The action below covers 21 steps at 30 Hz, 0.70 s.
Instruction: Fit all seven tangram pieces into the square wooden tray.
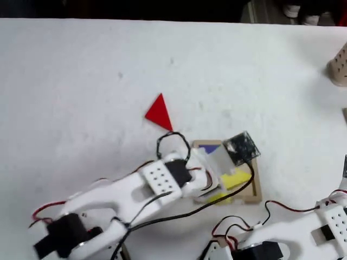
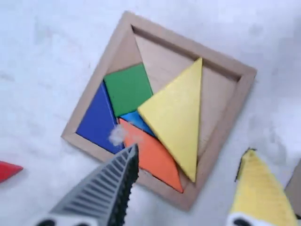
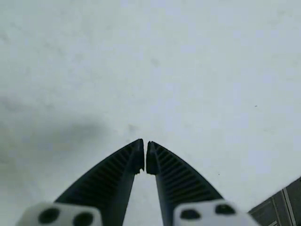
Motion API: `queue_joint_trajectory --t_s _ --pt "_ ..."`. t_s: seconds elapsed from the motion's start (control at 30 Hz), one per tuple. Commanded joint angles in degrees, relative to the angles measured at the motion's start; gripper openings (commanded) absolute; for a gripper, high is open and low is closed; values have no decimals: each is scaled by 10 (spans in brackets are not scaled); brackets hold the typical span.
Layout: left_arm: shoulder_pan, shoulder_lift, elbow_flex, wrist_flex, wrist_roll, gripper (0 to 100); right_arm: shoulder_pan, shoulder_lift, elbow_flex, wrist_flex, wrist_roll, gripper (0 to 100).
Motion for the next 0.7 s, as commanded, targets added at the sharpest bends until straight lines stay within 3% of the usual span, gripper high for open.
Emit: queue_joint_trajectory --t_s 0.0,0.07,0.1,0.17,0.3,0.43,0.67 --pt "-29 -31 -4 -77 80 175 -7 -7 -6 -10 8 17" --pt "-39 -5 -7 -140 131 29 -7 -7 -6 -10 8 17" --pt "-39 13 -8 -167 154 8 -6 -7 -5 -10 8 17" --pt "-36 51 -10 -203 192 56 -4 -7 -5 -10 8 17" --pt "-36 130 -25 -251 222 23 -5 -7 4 -11 41 17" --pt "-29 193 -35 -241 221 20 -7 -7 13 -16 61 17" --pt "29 170 -22 -234 217 20 -7 -7 15 -34 59 17"
